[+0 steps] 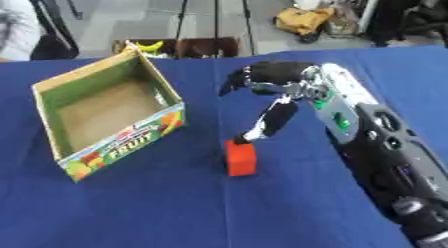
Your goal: Pick up objects on the table and place them in the box.
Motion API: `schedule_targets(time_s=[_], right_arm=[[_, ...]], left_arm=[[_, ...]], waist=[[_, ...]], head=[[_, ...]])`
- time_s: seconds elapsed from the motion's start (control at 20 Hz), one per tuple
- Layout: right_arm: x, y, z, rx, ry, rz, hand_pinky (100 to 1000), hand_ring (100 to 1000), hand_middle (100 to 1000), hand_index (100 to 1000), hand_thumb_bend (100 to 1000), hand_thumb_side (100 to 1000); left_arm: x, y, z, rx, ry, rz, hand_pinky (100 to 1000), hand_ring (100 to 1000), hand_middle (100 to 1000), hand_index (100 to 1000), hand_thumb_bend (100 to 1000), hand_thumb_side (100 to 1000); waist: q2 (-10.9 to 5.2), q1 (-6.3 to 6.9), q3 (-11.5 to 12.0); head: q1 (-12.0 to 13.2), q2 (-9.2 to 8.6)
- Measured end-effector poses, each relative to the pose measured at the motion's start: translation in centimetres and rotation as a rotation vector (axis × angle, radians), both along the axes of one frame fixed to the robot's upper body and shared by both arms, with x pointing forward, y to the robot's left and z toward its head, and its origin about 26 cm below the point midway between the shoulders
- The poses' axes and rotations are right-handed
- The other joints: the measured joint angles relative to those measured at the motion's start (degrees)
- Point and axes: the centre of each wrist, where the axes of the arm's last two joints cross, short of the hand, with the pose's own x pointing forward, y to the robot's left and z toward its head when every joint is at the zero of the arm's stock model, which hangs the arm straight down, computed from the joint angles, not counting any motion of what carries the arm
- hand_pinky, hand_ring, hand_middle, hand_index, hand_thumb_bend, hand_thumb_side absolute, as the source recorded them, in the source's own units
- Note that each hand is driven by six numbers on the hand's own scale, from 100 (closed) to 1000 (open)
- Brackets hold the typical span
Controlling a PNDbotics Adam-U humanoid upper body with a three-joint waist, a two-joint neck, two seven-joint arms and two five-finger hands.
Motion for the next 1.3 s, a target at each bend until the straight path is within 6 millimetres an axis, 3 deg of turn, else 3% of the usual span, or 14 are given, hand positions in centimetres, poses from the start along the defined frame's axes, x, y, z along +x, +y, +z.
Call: schedule_targets(time_s=[0.6,1.3], right_arm=[[1.2,0.4,-1.5,-0.086,0.051,-0.028,757,806,792,886,688,506],[1.1,1.4,-1.7,-0.068,0.065,-0.001,753,798,774,872,687,528]], left_arm=[[-0.1,0.2,0.0,0.006,0.004,-0.001,350,576,657,900,509,866],[-0.1,0.3,0.1,0.006,0.005,-0.001,351,577,659,900,499,864]], waist=[[-0.59,0.26,-0.92],[-1.37,0.11,-2.5]], head=[[0.52,0.07],[1.18,0.58]])
